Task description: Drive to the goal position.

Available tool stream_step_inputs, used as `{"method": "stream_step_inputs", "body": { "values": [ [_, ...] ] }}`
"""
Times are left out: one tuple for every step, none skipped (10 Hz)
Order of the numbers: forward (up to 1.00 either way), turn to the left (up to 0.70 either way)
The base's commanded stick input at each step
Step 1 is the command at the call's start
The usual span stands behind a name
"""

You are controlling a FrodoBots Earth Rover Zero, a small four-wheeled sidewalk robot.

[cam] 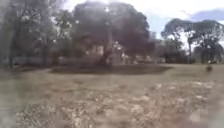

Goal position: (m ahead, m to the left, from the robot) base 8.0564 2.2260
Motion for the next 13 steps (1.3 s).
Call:
{"method": "stream_step_inputs", "body": {
  "values": [
    [0.70, 0.00],
    [0.70, 0.00],
    [0.70, 0.00],
    [0.70, 0.00],
    [0.70, 0.00],
    [0.70, 0.00],
    [0.70, 0.00],
    [0.70, 0.00],
    [0.70, 0.00],
    [0.70, 0.00],
    [0.70, 0.00],
    [0.70, 0.00],
    [0.70, 0.00]
  ]
}}
